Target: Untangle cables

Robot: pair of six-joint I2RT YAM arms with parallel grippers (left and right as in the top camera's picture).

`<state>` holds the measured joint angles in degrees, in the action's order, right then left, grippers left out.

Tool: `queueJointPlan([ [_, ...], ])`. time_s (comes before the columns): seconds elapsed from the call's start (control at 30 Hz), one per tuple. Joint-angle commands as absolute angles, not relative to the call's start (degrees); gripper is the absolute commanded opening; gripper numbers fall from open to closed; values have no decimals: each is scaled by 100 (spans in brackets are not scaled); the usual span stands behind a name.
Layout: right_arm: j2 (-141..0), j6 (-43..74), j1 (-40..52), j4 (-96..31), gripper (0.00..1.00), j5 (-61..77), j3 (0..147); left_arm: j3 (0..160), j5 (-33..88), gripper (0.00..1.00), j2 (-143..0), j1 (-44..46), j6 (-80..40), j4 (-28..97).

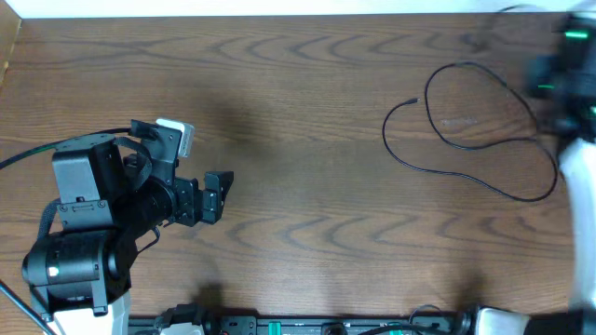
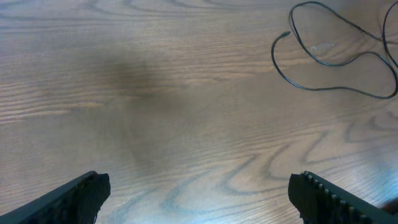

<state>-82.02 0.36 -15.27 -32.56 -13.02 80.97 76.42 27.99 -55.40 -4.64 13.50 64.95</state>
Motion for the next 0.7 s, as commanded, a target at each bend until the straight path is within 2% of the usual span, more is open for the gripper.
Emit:
queueJointPlan([
  [0.0,-8213,-128,-2578,-3483,1,-1632,8055,7673,2851,98,-5531,-440,1321,6512],
  [0.2,-8659,1105,-4123,-3594,1,-392,8053,7673,2851,98,-5531,-440,1323,6512],
  [0.23,-8761,1188,-4235,-3568,9,-329,8053,7673,2851,98,-5531,-440,1321,6512],
  [0.27,-8840,1271,-4305,-3564,21,-325,8053,7671,2851,98,-5531,-440,1321,6514],
  [0.3,-9004,1474,-4421,-3573,42,-322,8053,7673,2851,98,-5531,-440,1321,6530],
  [0.33,-9098,1577,-4471,-3583,54,-318,8053,7671,2851,98,-5531,-440,1321,6539],
  [0.37,-9209,1660,-4521,-3599,80,-228,8053,7671,2851,98,-5531,-440,1321,6552],
  [0.4,-9292,1691,-4550,-3603,99,-93,8053,7673,2851,98,-5531,-440,1321,6554],
  [0.67,-9653,1402,-4410,-3756,99,2268,8053,7671,2851,98,-5531,-440,1321,6554],
])
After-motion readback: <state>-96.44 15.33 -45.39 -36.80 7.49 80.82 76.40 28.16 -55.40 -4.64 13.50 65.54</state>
